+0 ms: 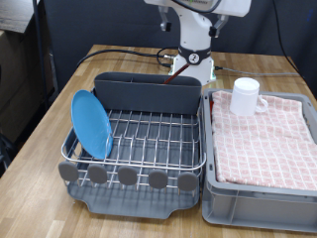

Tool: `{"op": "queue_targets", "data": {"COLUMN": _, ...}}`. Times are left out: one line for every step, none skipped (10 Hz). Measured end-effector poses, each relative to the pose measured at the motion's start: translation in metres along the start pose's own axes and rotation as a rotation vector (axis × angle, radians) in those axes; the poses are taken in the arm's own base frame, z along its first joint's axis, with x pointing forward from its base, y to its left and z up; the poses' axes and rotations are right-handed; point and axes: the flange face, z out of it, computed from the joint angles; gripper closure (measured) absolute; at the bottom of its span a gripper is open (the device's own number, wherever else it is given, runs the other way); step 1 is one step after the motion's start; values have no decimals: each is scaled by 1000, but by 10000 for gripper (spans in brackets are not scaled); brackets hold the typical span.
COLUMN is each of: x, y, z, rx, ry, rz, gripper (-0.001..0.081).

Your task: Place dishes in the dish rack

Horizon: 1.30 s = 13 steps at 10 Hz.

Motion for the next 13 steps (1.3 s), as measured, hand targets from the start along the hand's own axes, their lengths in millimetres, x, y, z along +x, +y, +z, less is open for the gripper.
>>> {"op": "queue_targets", "data": {"x": -11, "y": -10, "z": -8, "rx": 34, "ry": -31, "rz": -7, "gripper": 3}}
{"op": "queue_targets", "data": {"x": -25, "y": -18, "z": -16, "rx": 55, "ry": -74, "rz": -14, "gripper": 3}}
{"op": "queue_targets", "data": {"x": -37, "y": -27, "z": -23, "rx": 64, "ry": -99, "rz": -31, "gripper": 3}}
{"op": "queue_targets", "data": {"x": -50, "y": -35, "z": -30, "rx": 64, "ry": -112, "rz": -35, "gripper": 3}}
{"op": "queue_targets", "data": {"x": -62, "y": -44, "z": -37, "rx": 62, "ry": -114, "rz": -38, "gripper": 3}}
{"op": "queue_targets", "data": {"x": -76, "y": -53, "z": -43, "rx": 62, "ry": -114, "rz": -48, "gripper": 3}}
{"op": "queue_targets", "data": {"x": -89, "y": -62, "z": -47, "rx": 62, "ry": -114, "rz": -60, "gripper": 3}}
{"op": "queue_targets", "data": {"x": -102, "y": -70, "z": -49, "rx": 60, "ry": -117, "rz": -71, "gripper": 3}}
{"op": "queue_targets", "data": {"x": -114, "y": -77, "z": -49, "rx": 56, "ry": -126, "rz": -92, "gripper": 3}}
{"op": "queue_targets", "data": {"x": -125, "y": -84, "z": -47, "rx": 52, "ry": -132, "rz": -139, "gripper": 3}}
{"op": "queue_targets", "data": {"x": -137, "y": -91, "z": -45, "rx": 46, "ry": -140, "rz": -213, "gripper": 3}}
{"op": "queue_targets", "data": {"x": -147, "y": -96, "z": -42, "rx": 41, "ry": -148, "rz": -312, "gripper": 3}}
{"op": "queue_targets", "data": {"x": -150, "y": -96, "z": -40, "rx": 44, "ry": -152, "rz": -397, "gripper": 3}}
